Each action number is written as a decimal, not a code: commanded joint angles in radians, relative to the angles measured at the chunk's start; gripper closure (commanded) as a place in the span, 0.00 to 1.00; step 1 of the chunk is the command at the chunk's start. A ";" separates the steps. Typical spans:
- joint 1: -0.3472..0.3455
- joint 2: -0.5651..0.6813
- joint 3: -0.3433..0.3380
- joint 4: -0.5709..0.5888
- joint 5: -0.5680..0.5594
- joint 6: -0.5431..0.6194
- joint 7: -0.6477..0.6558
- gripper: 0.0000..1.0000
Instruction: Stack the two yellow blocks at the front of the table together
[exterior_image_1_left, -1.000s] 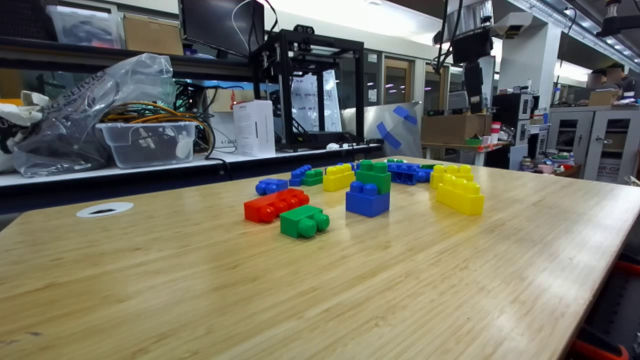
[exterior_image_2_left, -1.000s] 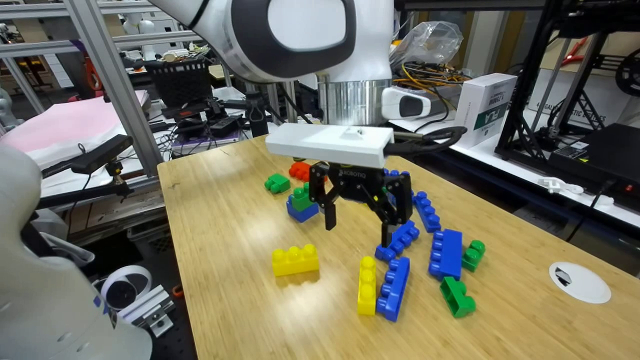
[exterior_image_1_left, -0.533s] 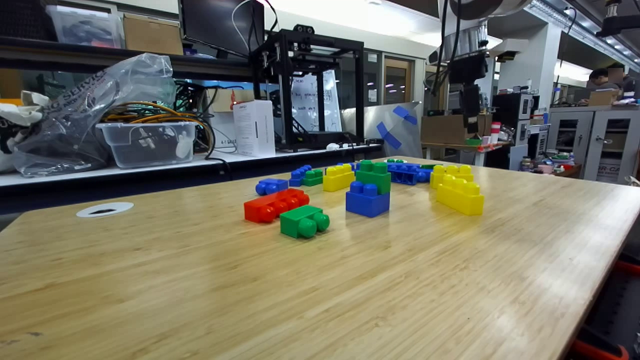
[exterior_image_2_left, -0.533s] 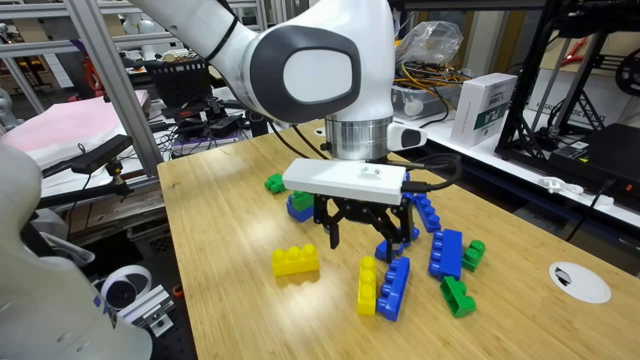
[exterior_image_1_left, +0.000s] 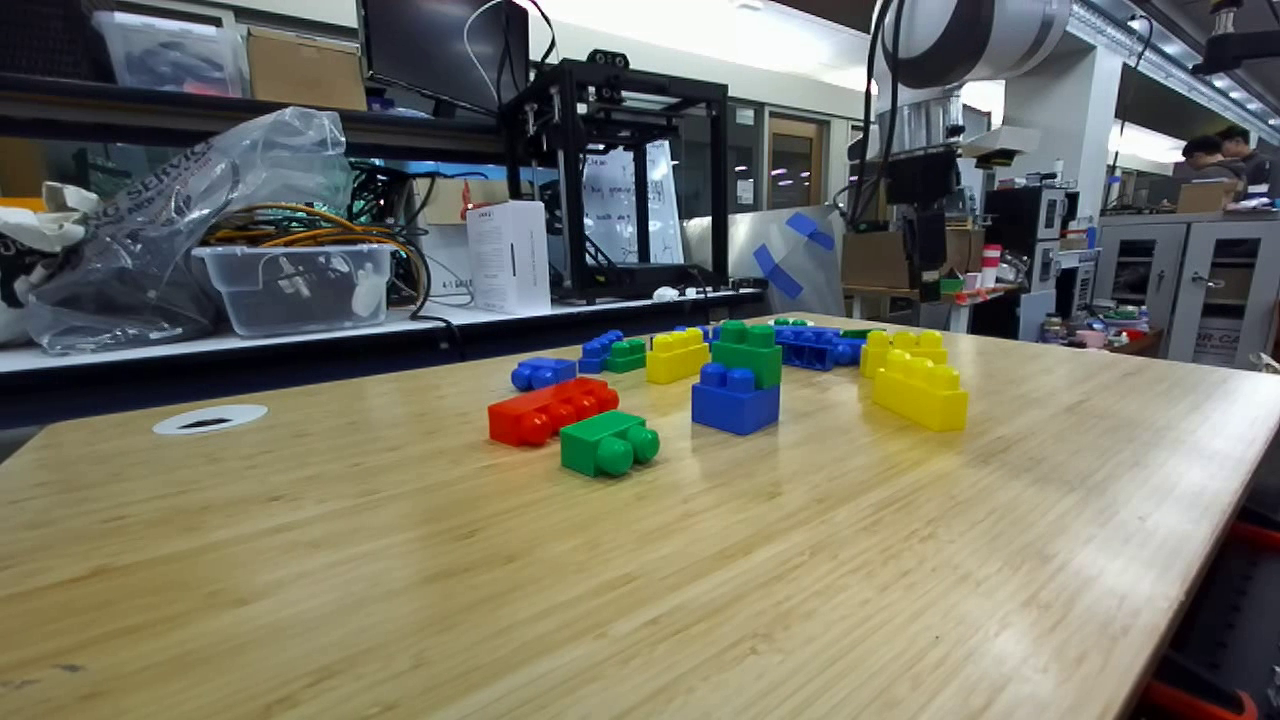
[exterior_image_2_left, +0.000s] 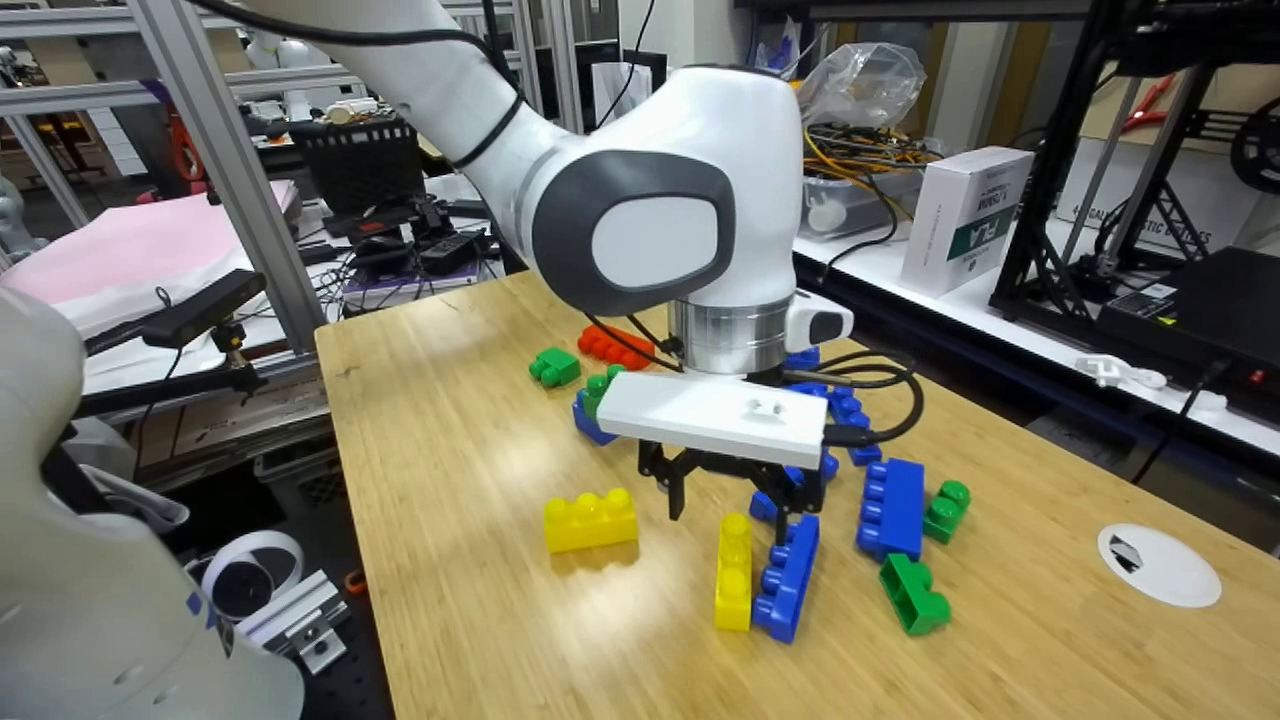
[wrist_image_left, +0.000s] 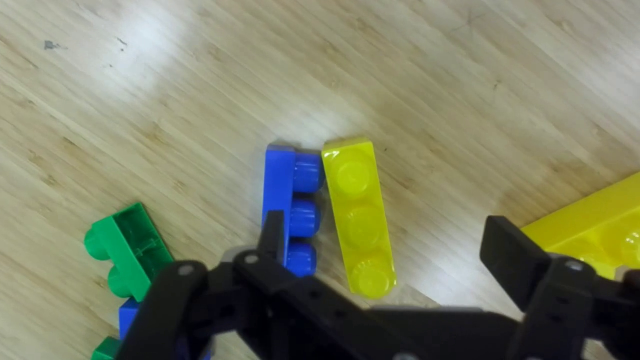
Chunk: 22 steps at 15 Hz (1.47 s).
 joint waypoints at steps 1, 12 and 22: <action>-0.023 0.051 0.025 0.013 0.011 0.044 -0.046 0.00; -0.035 0.138 0.052 0.025 -0.062 0.126 -0.076 0.00; -0.055 0.186 0.066 0.055 -0.039 0.115 -0.190 0.00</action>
